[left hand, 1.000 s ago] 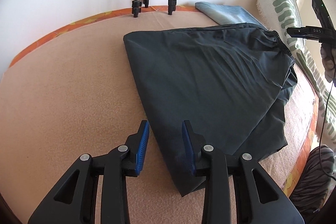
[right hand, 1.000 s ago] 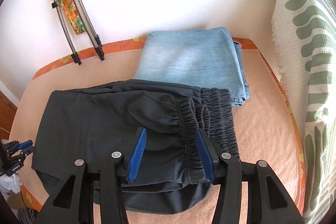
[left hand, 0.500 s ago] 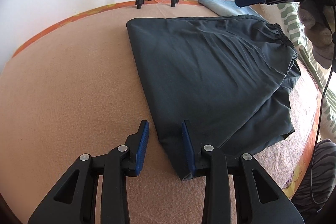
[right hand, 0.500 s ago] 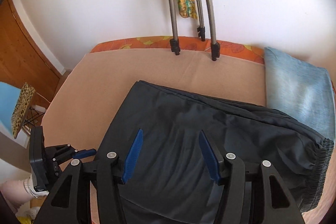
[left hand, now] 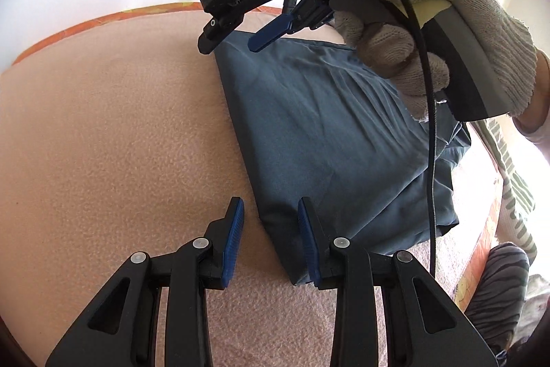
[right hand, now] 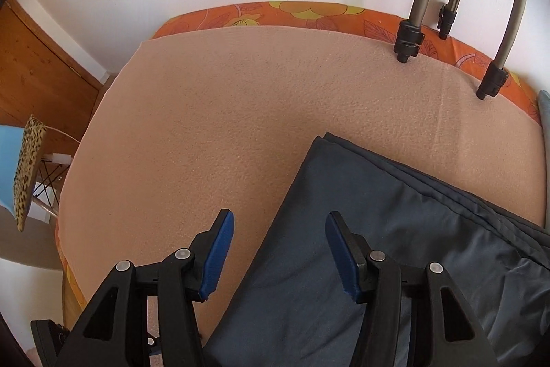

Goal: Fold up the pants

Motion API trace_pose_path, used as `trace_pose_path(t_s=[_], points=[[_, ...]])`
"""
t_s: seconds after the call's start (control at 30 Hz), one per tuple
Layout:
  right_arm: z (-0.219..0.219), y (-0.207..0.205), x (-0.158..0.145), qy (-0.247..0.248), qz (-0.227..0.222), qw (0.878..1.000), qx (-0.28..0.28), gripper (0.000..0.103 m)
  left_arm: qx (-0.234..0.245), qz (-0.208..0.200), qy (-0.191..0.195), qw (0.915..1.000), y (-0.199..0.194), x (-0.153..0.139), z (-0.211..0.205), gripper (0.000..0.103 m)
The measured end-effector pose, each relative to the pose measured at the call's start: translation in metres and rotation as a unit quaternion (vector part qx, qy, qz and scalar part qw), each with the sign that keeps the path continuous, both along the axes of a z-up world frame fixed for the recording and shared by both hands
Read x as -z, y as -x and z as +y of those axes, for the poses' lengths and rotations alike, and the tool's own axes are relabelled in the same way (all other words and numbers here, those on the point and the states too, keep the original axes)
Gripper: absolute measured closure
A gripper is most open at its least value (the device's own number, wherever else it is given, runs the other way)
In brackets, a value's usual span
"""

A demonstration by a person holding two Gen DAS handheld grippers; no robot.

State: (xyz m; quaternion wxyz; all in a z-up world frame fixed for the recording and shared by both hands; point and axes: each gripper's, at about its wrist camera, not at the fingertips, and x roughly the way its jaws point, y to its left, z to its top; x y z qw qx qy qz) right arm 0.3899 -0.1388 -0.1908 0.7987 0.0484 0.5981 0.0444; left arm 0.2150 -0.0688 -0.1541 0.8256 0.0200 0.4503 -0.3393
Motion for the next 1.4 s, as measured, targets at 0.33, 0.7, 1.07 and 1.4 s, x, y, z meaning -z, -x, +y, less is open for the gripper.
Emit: trace_pose_path(t_s=[0.33,0.7,1.07,1.4], points=[[0.029,-0.016,0.030,0.105,0.043,0.994,-0.011,0.062,-0.016,0.020,0.025,0.9994,-0.014,-0.003,0.005,0.072],[0.009,-0.008,0.011,0.053,0.029,0.998,0.010,0.102,-0.020,0.053,0.033,0.9979,-0.030,-0.003,-0.012,0.062],[-0.025,-0.001,-0.030,-0.015,-0.016,0.999,0.030,0.103,-0.015,0.033,0.060,0.9975,-0.019,-0.019,-0.019,0.094],[-0.055,0.024,-0.072,-0.082,-0.060,0.994,0.039,0.103,0.053,-0.062,0.075,0.9938,0.015,-0.090,-0.059,0.097]])
